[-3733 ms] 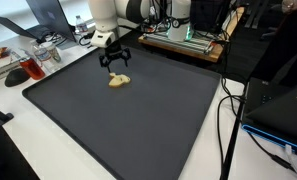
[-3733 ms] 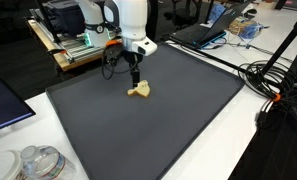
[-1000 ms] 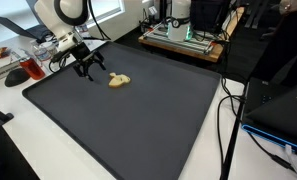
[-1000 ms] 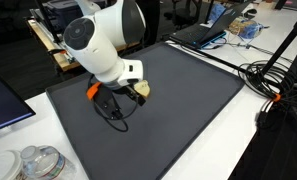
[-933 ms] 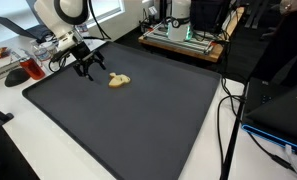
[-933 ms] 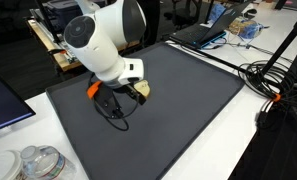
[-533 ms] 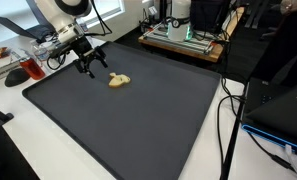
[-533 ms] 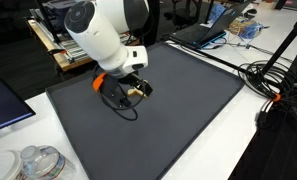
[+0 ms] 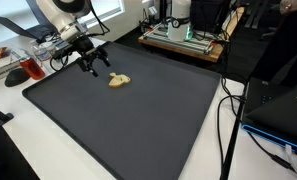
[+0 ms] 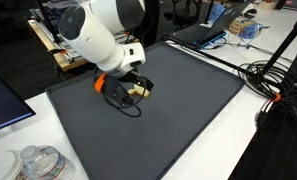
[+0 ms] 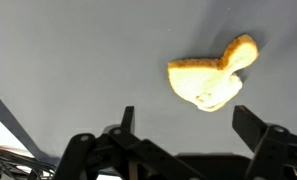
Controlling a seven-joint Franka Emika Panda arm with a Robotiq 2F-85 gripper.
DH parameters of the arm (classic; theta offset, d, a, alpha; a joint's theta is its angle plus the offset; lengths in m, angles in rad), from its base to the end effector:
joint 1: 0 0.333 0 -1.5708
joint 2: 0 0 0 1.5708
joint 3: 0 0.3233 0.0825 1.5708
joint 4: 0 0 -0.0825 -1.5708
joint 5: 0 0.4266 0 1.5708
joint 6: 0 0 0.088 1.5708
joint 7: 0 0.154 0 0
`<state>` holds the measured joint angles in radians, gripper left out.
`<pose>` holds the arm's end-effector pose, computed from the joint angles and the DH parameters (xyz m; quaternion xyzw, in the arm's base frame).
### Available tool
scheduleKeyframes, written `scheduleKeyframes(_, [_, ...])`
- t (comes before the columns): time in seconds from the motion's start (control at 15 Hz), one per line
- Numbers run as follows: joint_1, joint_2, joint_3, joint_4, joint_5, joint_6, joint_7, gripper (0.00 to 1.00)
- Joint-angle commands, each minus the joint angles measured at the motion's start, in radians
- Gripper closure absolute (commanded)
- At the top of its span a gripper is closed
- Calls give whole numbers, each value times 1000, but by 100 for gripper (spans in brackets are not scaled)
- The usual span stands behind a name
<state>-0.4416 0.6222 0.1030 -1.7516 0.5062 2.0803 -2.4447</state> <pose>0.6375 -0.1784 0.1378 -0.6070 -0.7476 -0.1995 0.1811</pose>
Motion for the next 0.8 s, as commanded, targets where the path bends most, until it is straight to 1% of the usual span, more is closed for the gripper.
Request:
scheduleKeyframes(0.0, [5,-18,-16,-28,31,-26,-46,0])
scheduleKeyframes(0.2, [40,-77,-43,-96,10,32,11,0])
scheduleKeyframes(0.33, [71,-131,-65,-168,-2,93,68,0])
scheduleKeyframes(0.53, [126,-215,-94,-282,-8,236,202,0])
scheduleKeyframes(0.73, [180,-289,-120,-383,-42,347,380,0])
